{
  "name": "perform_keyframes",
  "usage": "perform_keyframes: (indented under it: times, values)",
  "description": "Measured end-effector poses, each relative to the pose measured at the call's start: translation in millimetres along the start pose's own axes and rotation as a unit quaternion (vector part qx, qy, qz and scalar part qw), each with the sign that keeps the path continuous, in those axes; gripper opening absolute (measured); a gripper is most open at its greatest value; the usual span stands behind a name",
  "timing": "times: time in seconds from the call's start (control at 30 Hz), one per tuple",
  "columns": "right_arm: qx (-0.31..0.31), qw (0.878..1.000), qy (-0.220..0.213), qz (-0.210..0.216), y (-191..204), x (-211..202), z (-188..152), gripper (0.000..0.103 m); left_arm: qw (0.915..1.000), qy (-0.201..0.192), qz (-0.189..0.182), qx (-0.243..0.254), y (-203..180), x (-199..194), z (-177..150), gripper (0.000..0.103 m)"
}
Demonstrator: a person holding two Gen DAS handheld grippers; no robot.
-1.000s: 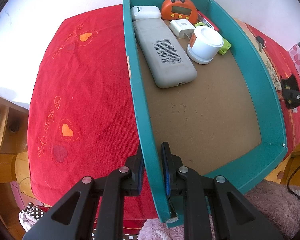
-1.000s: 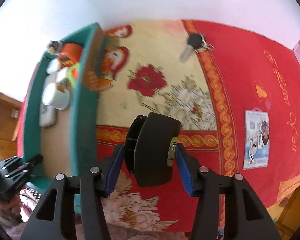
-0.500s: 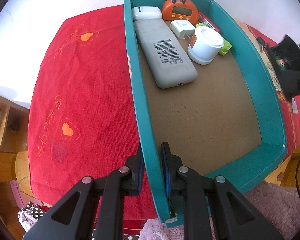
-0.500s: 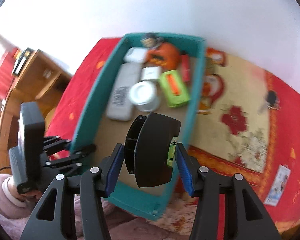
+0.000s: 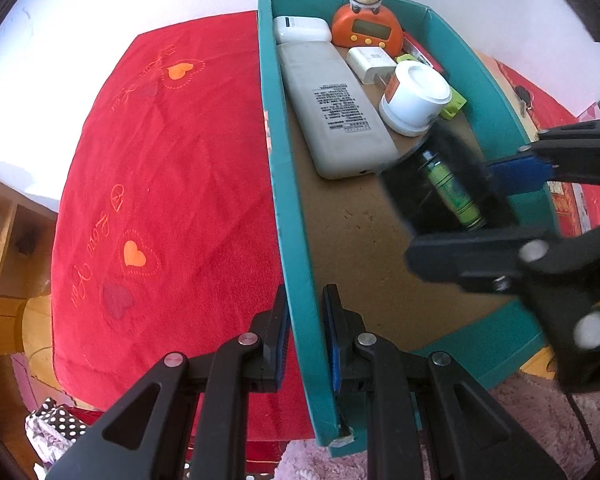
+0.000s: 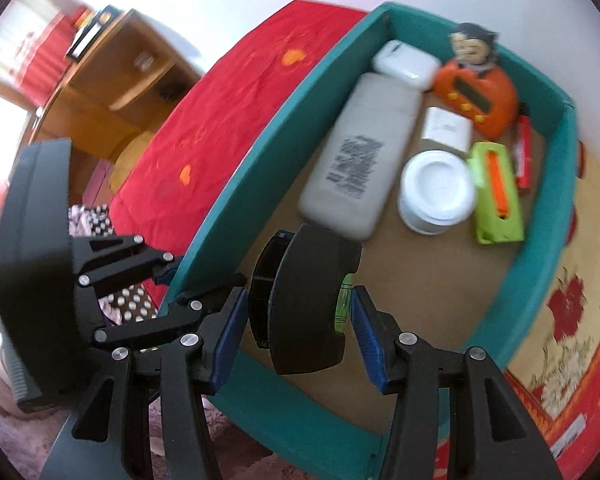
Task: Organize objects
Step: 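Carry the black object into the teal box beside the remote and release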
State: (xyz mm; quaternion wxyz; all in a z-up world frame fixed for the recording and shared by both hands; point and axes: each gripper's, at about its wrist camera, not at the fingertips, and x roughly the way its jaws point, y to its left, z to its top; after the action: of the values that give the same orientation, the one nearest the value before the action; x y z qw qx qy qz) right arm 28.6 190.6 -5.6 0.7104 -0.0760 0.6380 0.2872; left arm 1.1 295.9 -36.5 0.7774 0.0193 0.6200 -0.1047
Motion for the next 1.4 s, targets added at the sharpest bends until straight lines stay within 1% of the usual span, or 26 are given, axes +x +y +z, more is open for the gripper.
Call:
perform_keyframes:
  times: [0.07, 0.27, 0.6, 1.0, 1.27, 1.4]
  values:
    - [-0.009, 1.000, 0.008, 0.002, 2, 8, 2, 0.053, 1.0000, -0.002, 0.000, 0.000, 1, 0, -1, 0.015]
    - [-0.009, 1.000, 0.028, 0.011, 3, 26, 11, 0.053, 1.0000, -0.007, -0.002, -0.006, 0, -2, -4, 0.015]
    - [-0.003, 0.999, 0.032, 0.012, 8, 43, 23, 0.053, 0.9999, -0.008, -0.001, -0.012, -1, -1, -3, 0.015]
    - [-0.006, 0.999, 0.033, 0.013, 9, 47, 21, 0.053, 0.9999, -0.008, -0.001, -0.013, -1, 0, -3, 0.015]
    - [0.005, 0.999, 0.032, 0.016, 8, 47, 21, 0.053, 0.9999, -0.007, -0.001, -0.012, -1, 0, -2, 0.015]
    - [0.004, 0.999, 0.032, 0.011, 9, 47, 22, 0.053, 0.9999, -0.007, -0.001, -0.012, -1, 0, -2, 0.015]
